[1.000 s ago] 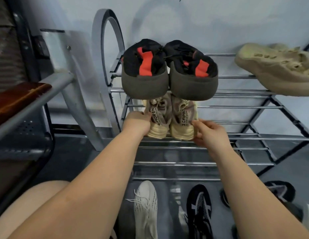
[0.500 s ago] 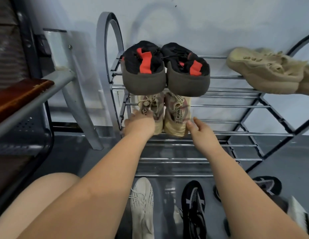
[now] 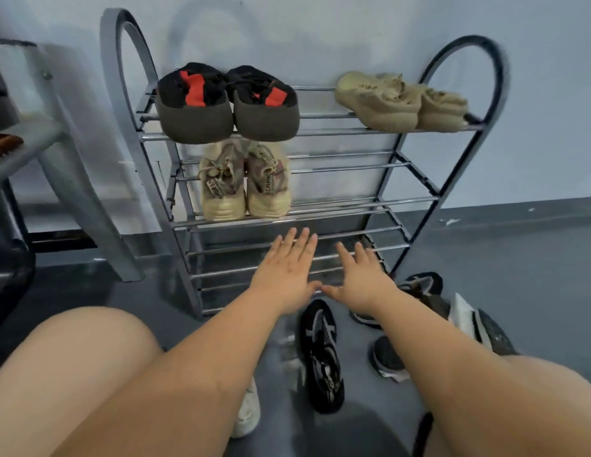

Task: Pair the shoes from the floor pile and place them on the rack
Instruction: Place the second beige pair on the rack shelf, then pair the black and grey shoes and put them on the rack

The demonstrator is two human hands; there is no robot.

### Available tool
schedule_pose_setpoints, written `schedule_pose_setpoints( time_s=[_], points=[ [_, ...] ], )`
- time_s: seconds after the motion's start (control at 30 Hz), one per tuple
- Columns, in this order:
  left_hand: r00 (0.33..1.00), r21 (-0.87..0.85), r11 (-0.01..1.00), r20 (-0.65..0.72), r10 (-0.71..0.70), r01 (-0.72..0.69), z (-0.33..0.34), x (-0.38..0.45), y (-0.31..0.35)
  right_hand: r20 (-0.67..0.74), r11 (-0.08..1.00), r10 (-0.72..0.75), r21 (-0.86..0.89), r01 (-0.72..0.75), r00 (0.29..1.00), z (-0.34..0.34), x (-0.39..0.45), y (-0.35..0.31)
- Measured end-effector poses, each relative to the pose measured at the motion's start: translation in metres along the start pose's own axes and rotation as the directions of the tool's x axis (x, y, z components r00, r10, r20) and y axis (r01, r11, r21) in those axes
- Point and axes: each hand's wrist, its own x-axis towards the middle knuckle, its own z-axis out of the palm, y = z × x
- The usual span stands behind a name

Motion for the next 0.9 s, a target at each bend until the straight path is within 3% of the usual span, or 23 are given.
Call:
schedule_pose_setpoints(
  time_s=[0.17,0.33,0.47,0.67,0.9],
  points=[
    [0.994,0.002,0.998,0.082,0.070,-0.070,0.012,-0.001,0.033,0.065,0.992,0.056,-0.117,-0.048,0.996,0.006,-0.031,0.037],
    [0.959,0.077,0.956,0.045,0.281,-0.283,-0.002,0.014,0.063,0.010,0.963,0.074,-0.261,-0.069,0.997,-0.045,-0.049,0.092],
    [0.940,0.136,0.930,0.053,0.336,-0.340,-0.011,0.033,0.080,-0.015,0.918,0.108,-0.383,-0.105,0.994,-0.080,-0.058,0.139],
    [0.929,0.167,0.915,0.116,0.352,-0.368,0.003,0.067,0.114,-0.015,0.907,0.216,-0.367,-0.206,0.976,-0.080,-0.061,0.214],
    [0.885,0.124,0.895,0.259,0.388,-0.429,0.053,0.112,0.168,0.088,0.921,0.305,-0.280,-0.270,0.948,-0.021,-0.045,0.293]
  ],
)
